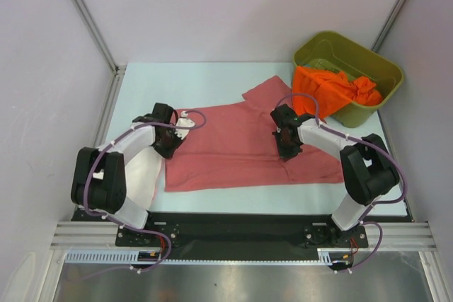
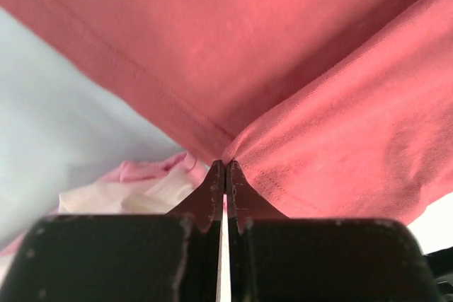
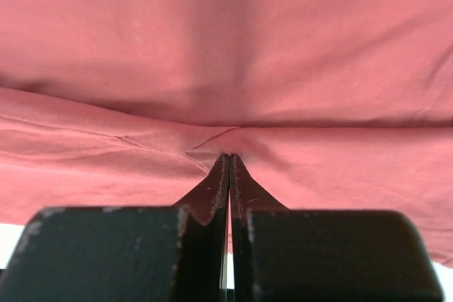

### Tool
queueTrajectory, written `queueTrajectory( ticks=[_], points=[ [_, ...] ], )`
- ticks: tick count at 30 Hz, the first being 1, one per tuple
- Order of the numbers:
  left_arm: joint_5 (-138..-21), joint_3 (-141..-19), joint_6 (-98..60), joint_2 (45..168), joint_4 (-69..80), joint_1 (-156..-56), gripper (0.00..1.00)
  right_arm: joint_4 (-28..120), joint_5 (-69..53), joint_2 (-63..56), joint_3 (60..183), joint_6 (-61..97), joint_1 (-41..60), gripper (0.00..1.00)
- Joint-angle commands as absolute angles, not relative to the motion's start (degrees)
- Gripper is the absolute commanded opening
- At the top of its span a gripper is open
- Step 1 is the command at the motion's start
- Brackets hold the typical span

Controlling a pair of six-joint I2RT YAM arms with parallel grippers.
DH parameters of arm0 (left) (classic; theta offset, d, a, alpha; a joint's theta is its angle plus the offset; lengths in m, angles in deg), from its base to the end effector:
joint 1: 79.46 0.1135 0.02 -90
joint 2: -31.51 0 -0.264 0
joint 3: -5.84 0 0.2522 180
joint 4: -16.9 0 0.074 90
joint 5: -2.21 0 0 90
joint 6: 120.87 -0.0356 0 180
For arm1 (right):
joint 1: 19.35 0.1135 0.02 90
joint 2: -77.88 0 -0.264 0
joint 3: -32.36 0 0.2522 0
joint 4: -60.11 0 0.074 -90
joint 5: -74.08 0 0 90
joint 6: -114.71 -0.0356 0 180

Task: Fold and stack the t-shirts
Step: Fold the tshirt

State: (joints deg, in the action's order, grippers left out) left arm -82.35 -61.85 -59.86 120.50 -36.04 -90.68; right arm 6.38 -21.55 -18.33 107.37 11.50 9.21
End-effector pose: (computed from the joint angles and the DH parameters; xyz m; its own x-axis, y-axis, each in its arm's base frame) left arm 0.2740 -0.0578 0.1805 -0.7196 0.6346 -0.2818 0.6490 0.7590 0.0518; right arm 0.2758 0.1462 0.1791 -0.9293 -0.2469 -0.2748 -0.2476 0.9683 -0.0328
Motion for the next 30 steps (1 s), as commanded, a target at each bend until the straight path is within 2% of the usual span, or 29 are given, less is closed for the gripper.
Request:
queueTrajectory(
  ticks=[1,9,10,11,12,13,14,15,16,17,18,20,24,28,29,30],
  points=[
    [-87.4,-58.9,-61.2,118.5,-36.4,-89.1,0.00,9.9,-21.9,-15.0,109.4,12.5,8.9,0.00],
    [-90.1,-58.5,-59.5,120.5,-33.0,-88.5,0.00,15.2,-19.0,-17.7,109.0,9.5,8.3,0.00],
    [-90.2,-58.7,-59.3,120.9,-32.8,-88.4,0.00,15.7,-18.3,-17.8,108.9,9.3,8.2,0.03],
    [-90.5,-58.7,-59.3,121.2,-32.5,-88.5,0.00,15.8,-17.9,-18.0,109.1,9.2,7.8,0.15],
    [-91.2,-59.0,-59.3,121.5,-32.1,-88.5,0.00,14.7,-17.9,-18.0,109.5,9.1,7.5,0.42],
    [-91.6,-59.4,-59.5,121.6,-32.3,-88.4,0.04,13.8,-17.9,-17.7,109.9,8.5,7.1,0.51],
    [-91.6,-59.9,-59.4,121.8,-33.0,-88.5,0.14,13.0,-18.2,-16.7,110.6,8.2,5.7,0.62],
    [-91.4,-61.3,-59.5,121.1,-33.6,-88.5,0.34,11.9,-18.9,-13.8,110.7,7.7,4.6,0.65],
    [-89.5,-62.1,-60.0,120.3,-34.2,-88.5,0.42,11.4,-19.5,-11.7,110.5,6.5,3.3,0.68],
    [-88.2,-62.8,-60.1,119.4,-35.4,-88.7,0.53,9.8,-20.3,-9.9,110.1,5.3,-0.3,0.68],
    [-86.1,-64.4,-60.7,117.1,-35.9,-88.8,0.55,8.3,-22.4,-8.4,109.1,3.9,-2.4,0.67],
    [-81.0,-65.6,-61.7,114.6,-37.5,-90.2,0.57,4.6,-24.3,-4.5,107.6,-1.6,-9.6,0.64],
    [-76.2,-61.7,-66.9,106.9,-40.4,-95.9,0.62,-0.5,-26.3,1.0,99.1,-8.9,-20.5,0.63],
    [-78.8,-53.5,-71.3,103.6,-44.1,-103.5,0.64,2.9,-22.7,6.9,87.9,-14.0,-26.4,0.63],
    [-79.2,-52.1,-71.5,103.0,-44.3,-104.0,0.70,4.4,-22.5,7.4,86.9,-14.9,-26.8,0.62],
    [-79.5,-50.0,-71.7,101.6,-44.2,-104.3,0.71,5.1,-22.5,7.7,85.9,-16.0,-27.0,0.62]
  ],
)
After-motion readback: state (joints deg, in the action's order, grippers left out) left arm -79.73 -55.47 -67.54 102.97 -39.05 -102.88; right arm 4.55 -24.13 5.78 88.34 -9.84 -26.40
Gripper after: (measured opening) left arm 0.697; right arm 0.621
